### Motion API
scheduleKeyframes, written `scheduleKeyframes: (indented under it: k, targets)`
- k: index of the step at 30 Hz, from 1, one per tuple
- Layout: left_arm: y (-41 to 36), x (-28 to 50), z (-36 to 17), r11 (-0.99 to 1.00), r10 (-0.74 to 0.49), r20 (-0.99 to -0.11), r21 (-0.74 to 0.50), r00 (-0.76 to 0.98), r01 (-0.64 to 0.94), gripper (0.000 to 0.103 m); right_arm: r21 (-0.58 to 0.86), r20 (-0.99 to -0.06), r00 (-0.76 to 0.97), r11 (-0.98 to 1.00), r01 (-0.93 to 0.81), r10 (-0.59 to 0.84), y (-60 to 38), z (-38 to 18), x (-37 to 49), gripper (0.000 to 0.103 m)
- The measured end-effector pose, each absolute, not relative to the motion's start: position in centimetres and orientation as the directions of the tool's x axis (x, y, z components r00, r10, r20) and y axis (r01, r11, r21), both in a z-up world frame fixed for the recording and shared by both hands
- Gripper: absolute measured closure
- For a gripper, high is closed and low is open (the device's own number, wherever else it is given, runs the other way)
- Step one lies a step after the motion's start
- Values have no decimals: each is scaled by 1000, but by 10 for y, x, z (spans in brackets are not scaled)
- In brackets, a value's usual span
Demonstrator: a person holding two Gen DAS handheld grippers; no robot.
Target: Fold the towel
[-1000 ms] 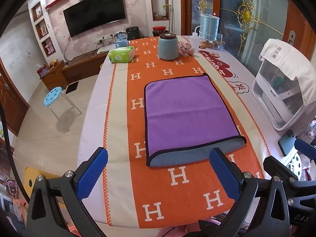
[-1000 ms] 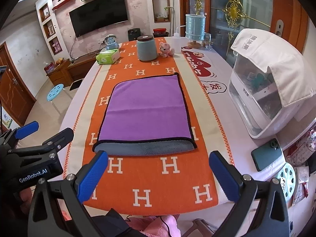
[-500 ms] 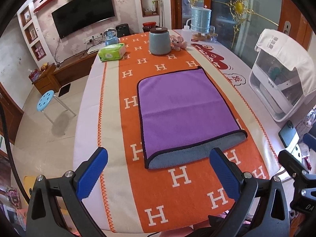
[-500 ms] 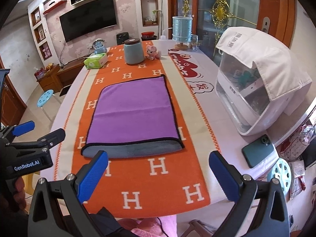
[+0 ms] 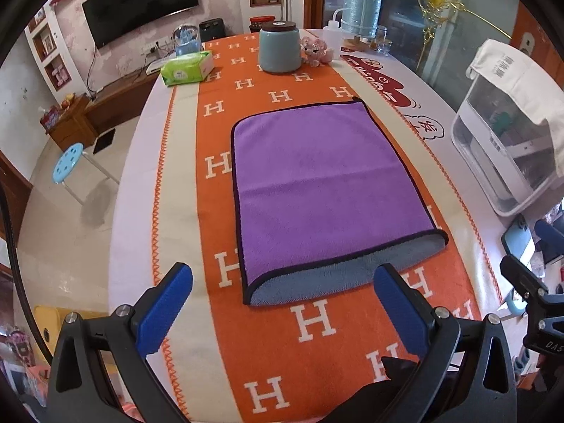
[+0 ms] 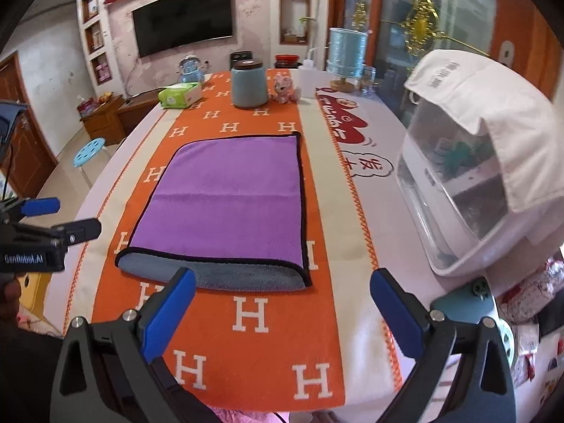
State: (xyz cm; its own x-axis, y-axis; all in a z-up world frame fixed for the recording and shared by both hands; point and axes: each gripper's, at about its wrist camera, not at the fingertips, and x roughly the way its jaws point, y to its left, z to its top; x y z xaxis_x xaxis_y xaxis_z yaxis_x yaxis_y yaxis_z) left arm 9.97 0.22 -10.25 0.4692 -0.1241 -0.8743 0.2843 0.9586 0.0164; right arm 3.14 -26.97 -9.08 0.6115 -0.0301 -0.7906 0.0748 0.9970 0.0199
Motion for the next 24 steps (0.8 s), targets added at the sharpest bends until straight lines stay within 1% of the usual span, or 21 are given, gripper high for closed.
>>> scheduleKeyframes:
  k: [5, 9, 15, 24]
  targets:
    - [0, 111, -119, 954, -121, -879, 25, 460, 300, 1, 37, -792, 609, 999, 5, 26, -276, -108, 45, 4]
    - [0, 118, -137, 946, -108, -880, 51, 462, 319, 1, 5, -807, 590, 999, -46, 31, -278, -126, 56, 10]
    - [4, 127, -162, 935, -117, -883, 57, 455, 351, 1, 20, -813, 573, 990, -141, 98, -281, -150, 66, 14]
    - [12, 135, -203, 912, -146, -887, 52, 438, 408, 1, 36, -837, 526, 973, -228, 154, -286, -185, 75, 28]
